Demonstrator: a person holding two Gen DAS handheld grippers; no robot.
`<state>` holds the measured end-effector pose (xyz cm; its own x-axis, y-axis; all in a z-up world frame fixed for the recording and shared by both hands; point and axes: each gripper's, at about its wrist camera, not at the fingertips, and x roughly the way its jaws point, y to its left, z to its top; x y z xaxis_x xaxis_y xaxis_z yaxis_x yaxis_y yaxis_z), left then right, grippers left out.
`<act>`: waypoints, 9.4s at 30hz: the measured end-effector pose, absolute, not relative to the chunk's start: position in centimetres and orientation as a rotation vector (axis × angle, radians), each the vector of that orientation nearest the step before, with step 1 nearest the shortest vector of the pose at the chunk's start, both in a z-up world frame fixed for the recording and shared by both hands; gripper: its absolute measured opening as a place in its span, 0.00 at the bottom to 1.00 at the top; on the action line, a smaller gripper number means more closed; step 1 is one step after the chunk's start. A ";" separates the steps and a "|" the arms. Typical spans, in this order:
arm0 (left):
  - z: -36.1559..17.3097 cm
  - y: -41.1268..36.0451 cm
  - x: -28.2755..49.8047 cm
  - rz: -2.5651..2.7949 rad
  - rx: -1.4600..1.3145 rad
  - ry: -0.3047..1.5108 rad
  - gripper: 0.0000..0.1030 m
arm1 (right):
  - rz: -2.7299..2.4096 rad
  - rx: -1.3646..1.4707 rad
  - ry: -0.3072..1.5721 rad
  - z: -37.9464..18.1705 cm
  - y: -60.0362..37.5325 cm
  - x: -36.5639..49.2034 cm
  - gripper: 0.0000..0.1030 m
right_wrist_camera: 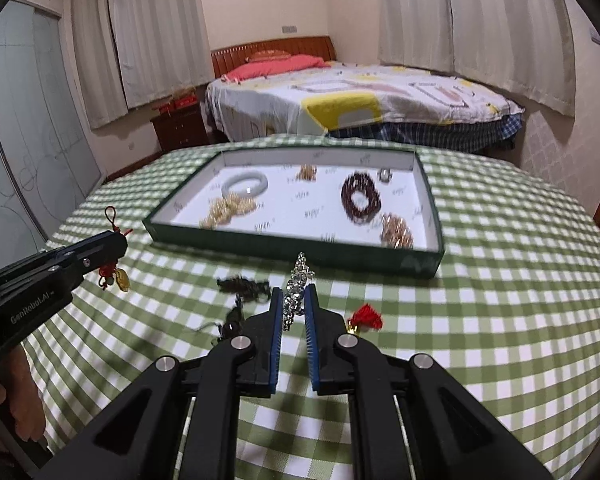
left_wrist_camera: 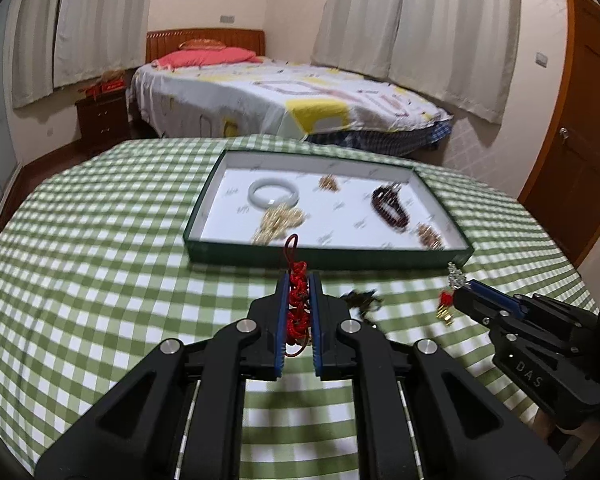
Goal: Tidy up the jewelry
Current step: 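Carry the red tassel and silver brooch into the box and release both, then withdraw both open tools from the box toward the remaining jewelry, then grasp the black cord pendant with the left tool while the right tool grasps the gold red-tassel pendant, then lift the black pendant and gold pendant and carry both toward the box, then lower the black pendant and gold pendant into the box and open both tools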
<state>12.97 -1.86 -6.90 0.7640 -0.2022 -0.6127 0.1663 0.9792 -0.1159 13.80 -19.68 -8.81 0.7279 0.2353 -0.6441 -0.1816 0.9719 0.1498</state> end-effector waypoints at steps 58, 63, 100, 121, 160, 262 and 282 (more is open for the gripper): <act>-13.4 -8.9 29.7 -0.248 0.040 0.824 0.16 | 0.185 0.082 0.855 -13.3 -21.4 27.5 0.11; -13.6 -8.4 29.8 -0.246 0.013 0.848 0.41 | 0.184 0.085 0.861 -13.4 -21.4 27.6 0.12; -8.9 -5.4 24.9 -0.162 -0.013 0.699 0.77 | 0.137 0.060 0.707 -9.1 -22.2 22.4 0.44; -9.6 -3.8 17.4 -0.147 -0.063 0.687 0.77 | 0.153 0.032 0.774 -11.2 -21.9 16.0 0.43; -13.7 -7.2 16.0 -0.203 -0.004 0.842 0.70 | 0.165 0.037 0.908 -13.9 -22.1 16.1 0.13; -7.8 -5.3 15.6 -0.299 -0.075 0.729 0.16 | 0.208 0.049 0.757 -8.5 -21.5 14.6 0.13; -1.5 -7.1 22.4 -0.296 -0.077 0.525 0.16 | 0.184 0.059 0.541 -2.7 -23.1 22.0 0.13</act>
